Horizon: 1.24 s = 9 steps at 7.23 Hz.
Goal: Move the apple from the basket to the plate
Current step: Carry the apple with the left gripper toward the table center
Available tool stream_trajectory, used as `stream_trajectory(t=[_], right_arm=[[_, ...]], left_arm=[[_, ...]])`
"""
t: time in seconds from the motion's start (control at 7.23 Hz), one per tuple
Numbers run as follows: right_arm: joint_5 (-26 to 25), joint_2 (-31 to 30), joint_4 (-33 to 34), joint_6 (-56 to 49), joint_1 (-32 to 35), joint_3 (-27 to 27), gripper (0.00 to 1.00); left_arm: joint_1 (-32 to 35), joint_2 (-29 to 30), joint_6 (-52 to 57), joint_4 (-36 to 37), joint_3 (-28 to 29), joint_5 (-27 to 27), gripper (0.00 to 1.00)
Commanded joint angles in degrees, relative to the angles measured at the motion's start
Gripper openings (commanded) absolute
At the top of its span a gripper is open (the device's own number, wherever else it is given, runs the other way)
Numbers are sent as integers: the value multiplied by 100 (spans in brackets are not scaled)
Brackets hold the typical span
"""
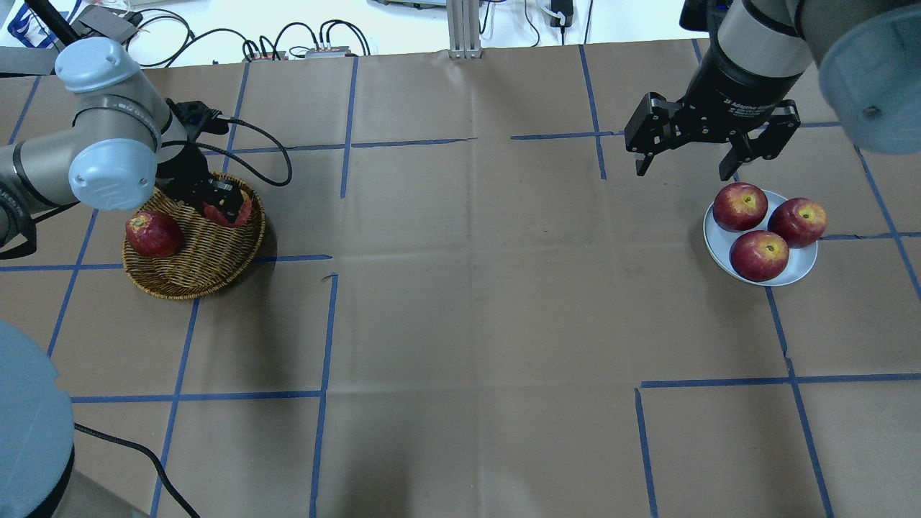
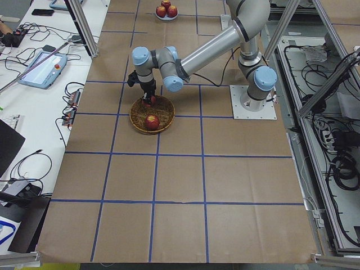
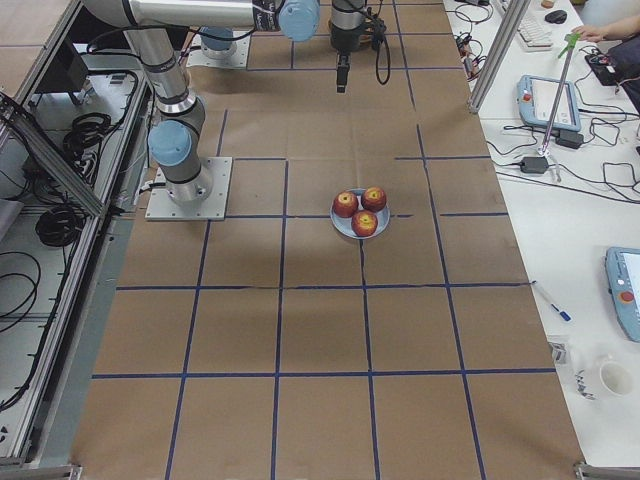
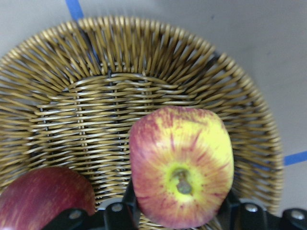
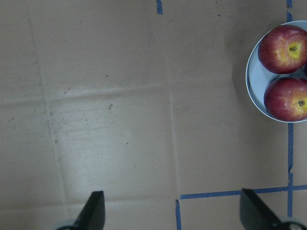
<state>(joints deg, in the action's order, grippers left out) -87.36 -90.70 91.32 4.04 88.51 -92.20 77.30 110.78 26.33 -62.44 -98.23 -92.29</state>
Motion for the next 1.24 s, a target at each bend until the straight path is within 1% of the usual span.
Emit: stream_trajectory(t=[0.0,0.14,0.28,0.41,0.55,0.83,0.97,1.11], right_arm=[[0,0,0,0,0,0,100],[0,0,0,0,0,0,100],[0,0,0,0,0,0,100],[0,0,0,0,0,0,100],[0,0,0,0,0,0,100],[9,9,9,-9,0,0,100],[18,26,17,-9,-9,0,100],[18,44,26,-18,-9,0,100]], left_arm=[[1158,-267,-1614,-407,180,18,27],[1782,-181,-2432,-487,285,36,27],[2224,-101,-3014,-479,330,384,27],[2593,65,-3577,-401,339,544,27],[2849,232,-3748,-331,348,528,28],[3289,592,-4117,38,348,502,29],[3405,820,-4180,361,348,528,31],[3441,979,-4206,495,348,528,31]])
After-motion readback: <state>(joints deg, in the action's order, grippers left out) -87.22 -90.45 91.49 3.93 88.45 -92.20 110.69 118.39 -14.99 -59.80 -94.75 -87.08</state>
